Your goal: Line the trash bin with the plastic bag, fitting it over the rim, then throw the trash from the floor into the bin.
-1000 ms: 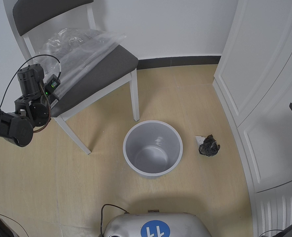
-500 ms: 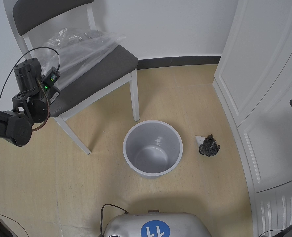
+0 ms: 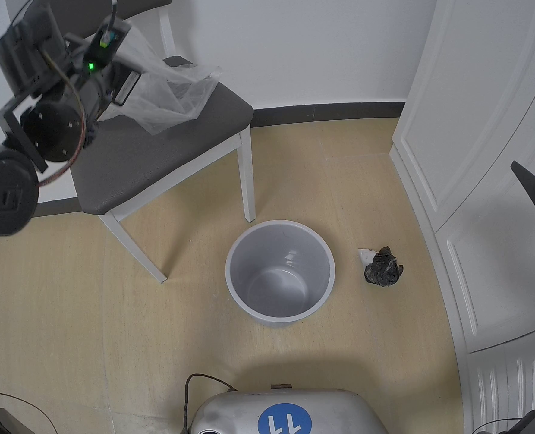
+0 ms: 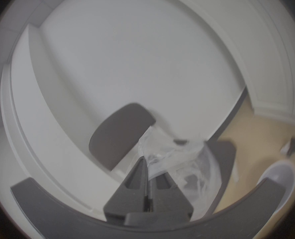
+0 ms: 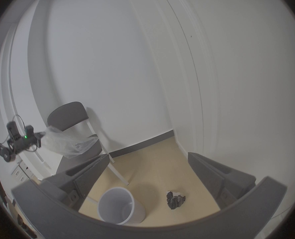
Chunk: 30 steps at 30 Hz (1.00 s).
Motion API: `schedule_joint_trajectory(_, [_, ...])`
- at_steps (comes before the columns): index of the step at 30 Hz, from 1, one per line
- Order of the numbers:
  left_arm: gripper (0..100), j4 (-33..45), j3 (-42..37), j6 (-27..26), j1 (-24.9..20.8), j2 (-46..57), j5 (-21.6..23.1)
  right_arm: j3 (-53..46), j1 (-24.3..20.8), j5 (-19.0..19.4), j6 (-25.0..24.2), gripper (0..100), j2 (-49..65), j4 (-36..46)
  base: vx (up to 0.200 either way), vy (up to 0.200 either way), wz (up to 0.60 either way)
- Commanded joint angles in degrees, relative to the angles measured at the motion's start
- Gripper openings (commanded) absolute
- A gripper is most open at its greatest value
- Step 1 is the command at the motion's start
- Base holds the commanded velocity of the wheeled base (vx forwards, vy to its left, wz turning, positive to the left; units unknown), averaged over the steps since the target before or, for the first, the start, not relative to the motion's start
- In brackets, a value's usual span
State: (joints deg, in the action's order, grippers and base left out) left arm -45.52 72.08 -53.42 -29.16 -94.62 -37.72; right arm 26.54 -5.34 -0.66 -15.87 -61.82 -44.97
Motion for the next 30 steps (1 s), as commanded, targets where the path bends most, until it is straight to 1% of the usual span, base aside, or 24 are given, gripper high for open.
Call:
schedule_joint_trajectory(1, [0, 6.0, 11.5, 3.1, -11.9, 3.1, -0.2, -1.5, -4.5, -1.8, -0.7, 100, -2.6, -2.1, 0.000, 0.000, 0.00])
schedule_joint_trajectory(4, [0, 8.8, 15.2, 5.3, -16.8, 2.7, -0.2, -2.4, -5.3, -1.7, -0.7, 100, -2.6, -2.2, 0.000, 0.000, 0.00])
schedule_joint_trajectory(6, [0, 9.5, 16.4, 6.7, -18.0, 2.5, -0.1, -2.6, -5.9, -1.7, -0.7, 100, -2.6, -2.2, 0.000, 0.000, 0.00])
schedule_joint_trajectory(10, [0, 10.5, 19.4, 12.5, -23.3, 0.9, -0.1, -3.8, -8.7, -1.8, -0.7, 100, -2.4, -2.2, 0.000, 0.000, 0.00])
schedule_joint_trajectory(13, [0, 10.5, 20.0, 15.7, -26.6, 0.5, -0.2, -4.7, -10.1, -1.7, -0.7, 100, -2.3, -2.2, 0.000, 0.000, 0.00])
schedule_joint_trajectory(15, [0, 10.5, 20.0, 16.7, -27.3, 0.5, -0.1, -5.1, -10.7, -1.7, -0.7, 100, -2.3, -2.2, 0.000, 0.000, 0.00])
schedule_joint_trajectory(16, [0, 10.6, 19.9, 18.8, -28.6, 0.5, 0.0, -5.6, -11.6, -1.7, -0.7, 100, -2.5, -2.2, 0.000, 0.000, 0.00])
schedule_joint_trajectory(17, [0, 10.6, 19.9, 18.8, -28.6, 0.5, 0.0, -5.6, -11.6, -1.7, -0.7, 100, -2.5, -2.2, 0.000, 0.000, 0.00])
schedule_joint_trajectory(18, [0, 10.6, 19.9, 20.7, -30.3, 0.3, -0.1, -5.9, -12.2, -1.7, -0.7, 100, -2.6, -2.2, 0.000, 0.000, 0.00])
schedule_joint_trajectory(19, [0, 10.8, 19.7, 21.6, -31.1, 0.5, -0.1, -6.1, -12.4, -1.7, -0.7, 100, -2.7, -2.2, 0.000, 0.000, 0.00])
schedule_joint_trajectory(23, [0, 11.7, 19.4, 22.9, -34.0, 0.3, 0.0, -6.3, -12.4, -1.6, -0.7, 100, -2.7, -2.2, 0.000, 0.000, 0.00])
schedule_joint_trajectory(26, [0, 11.9, 19.4, 22.9, -36.0, 0.2, 0.1, -6.1, -12.3, -1.6, -0.8, 100, -2.3, -2.2, 0.000, 0.000, 0.00])
schedule_joint_trajectory(30, [0, 12.0, 19.4, 22.9, -37.4, -0.1, 0.1, -6.0, -11.8, -1.5, -1.3, 100, -2.3, -2.2, 0.000, 0.000, 0.00])
